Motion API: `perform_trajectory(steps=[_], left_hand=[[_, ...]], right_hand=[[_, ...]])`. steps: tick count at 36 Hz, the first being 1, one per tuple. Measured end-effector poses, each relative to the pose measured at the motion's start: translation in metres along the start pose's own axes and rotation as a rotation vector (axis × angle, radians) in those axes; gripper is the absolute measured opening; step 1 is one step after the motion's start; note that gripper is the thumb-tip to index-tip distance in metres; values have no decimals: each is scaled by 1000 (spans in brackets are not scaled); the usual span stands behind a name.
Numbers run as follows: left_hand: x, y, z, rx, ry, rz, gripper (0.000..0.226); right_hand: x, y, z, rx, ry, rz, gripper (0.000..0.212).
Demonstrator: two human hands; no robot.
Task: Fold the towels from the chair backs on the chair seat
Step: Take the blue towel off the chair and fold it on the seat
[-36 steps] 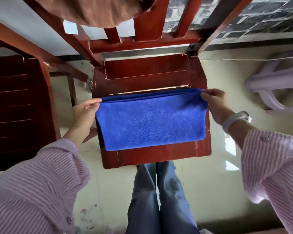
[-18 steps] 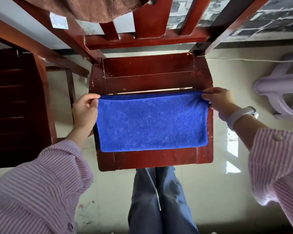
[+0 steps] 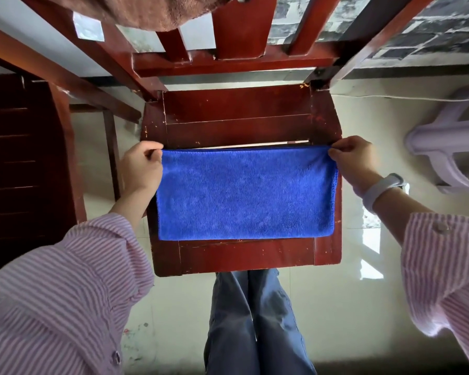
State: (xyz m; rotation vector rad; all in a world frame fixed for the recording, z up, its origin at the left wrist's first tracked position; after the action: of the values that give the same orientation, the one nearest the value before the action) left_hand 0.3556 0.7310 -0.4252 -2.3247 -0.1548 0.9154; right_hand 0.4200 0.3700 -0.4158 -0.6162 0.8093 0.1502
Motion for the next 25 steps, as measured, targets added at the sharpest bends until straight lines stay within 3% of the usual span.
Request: perform_trajectory(steps=[4, 9, 17, 21, 25], left_hand=[[0, -3, -10, 171, 20, 80, 28], [0, -11, -15, 178, 36, 199, 22], [-3, -13, -1, -82, -92, 96, 25], [-4, -14, 4, -158, -129, 8, 24], [-9, -11, 3, -232, -138, 8, 27]], right_hand=[[1, -5, 6, -61, 77, 114, 27], [-7, -20, 17, 245, 153, 230, 36], [-1, -8, 4, -73, 23, 60, 19], [3, -2, 4, -71, -66, -31, 24], [2, 2, 6, -51, -98, -54, 16]])
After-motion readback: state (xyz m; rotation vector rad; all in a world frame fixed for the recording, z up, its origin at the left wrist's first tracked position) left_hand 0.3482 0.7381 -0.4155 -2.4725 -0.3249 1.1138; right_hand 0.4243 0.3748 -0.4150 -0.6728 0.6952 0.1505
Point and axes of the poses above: each hand's wrist, its own x-axis towards the middle knuckle, its own y-axis out of the palm, z = x × y, the point moved 1 cm from there along x, towards the middle knuckle, and after that the axes turned 15 degrees about z, right-handed, at the moved point
